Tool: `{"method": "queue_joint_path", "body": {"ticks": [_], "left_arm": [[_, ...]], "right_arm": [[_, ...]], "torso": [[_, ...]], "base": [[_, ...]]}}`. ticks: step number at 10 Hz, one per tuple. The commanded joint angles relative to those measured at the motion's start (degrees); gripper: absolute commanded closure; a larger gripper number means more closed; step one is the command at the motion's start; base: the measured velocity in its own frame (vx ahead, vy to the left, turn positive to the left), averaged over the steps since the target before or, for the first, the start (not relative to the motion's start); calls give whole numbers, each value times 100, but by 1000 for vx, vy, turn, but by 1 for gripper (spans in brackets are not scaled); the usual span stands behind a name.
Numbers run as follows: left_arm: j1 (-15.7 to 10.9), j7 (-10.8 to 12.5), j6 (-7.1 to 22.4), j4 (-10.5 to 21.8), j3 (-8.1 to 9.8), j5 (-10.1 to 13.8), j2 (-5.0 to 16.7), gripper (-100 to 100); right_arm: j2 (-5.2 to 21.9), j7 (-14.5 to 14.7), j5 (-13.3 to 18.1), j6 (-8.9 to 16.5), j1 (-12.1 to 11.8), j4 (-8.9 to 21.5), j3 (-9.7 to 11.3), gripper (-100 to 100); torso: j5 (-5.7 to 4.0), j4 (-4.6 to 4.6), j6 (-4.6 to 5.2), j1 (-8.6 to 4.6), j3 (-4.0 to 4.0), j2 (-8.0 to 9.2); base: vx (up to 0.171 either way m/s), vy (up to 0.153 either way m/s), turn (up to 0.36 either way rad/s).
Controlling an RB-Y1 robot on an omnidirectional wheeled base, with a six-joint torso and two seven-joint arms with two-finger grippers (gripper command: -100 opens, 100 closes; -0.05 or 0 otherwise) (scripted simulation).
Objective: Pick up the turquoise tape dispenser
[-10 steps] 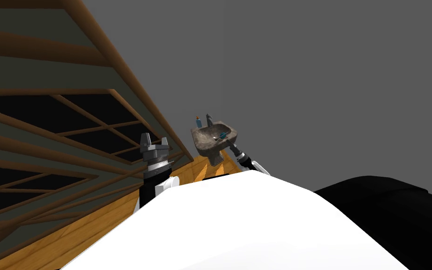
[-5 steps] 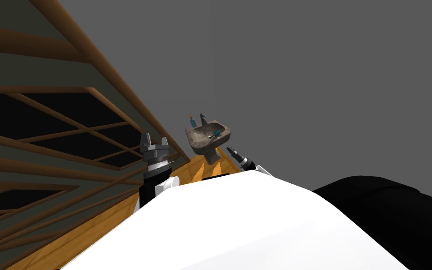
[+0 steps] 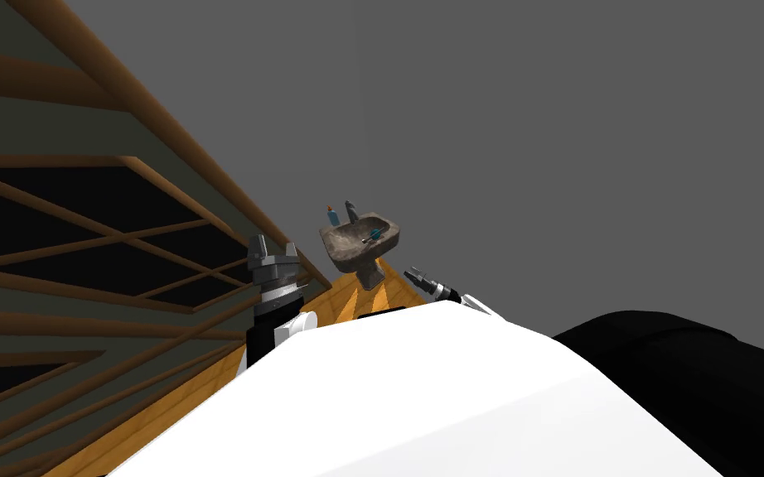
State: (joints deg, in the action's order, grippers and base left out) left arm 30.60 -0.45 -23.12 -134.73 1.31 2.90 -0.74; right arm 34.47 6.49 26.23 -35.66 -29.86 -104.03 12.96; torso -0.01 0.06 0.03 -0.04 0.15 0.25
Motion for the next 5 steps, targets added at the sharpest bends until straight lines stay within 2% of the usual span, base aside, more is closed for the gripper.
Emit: {"method": "queue_joint_path", "body": {"ticks": [1,2,3,5], "left_arm": [[0,0,0,0,0,0,0,0],[-1,0,0,0,0,0,0,0],[0,0,0,0,0,0,0,0],[0,0,0,0,0,0,0,0]], "right_arm": [[174,8,146,-7,-87,-19,-43,-100],[403,34,363,-15,-137,50,-98,-100],[415,34,363,-15,-137,50,-98,-100],[827,108,759,-24,-212,183,-225,-100]], "torso": [[0,0,0,0,0,0],[1,0,-4,2,0,-2],[1,-1,-2,5,-4,-8],[2,-2,-2,8,-7,-13]], "base": [[-50,-18,-48],[-31,-11,-60],[-25,-12,-56],[-28,0,-121]]}}
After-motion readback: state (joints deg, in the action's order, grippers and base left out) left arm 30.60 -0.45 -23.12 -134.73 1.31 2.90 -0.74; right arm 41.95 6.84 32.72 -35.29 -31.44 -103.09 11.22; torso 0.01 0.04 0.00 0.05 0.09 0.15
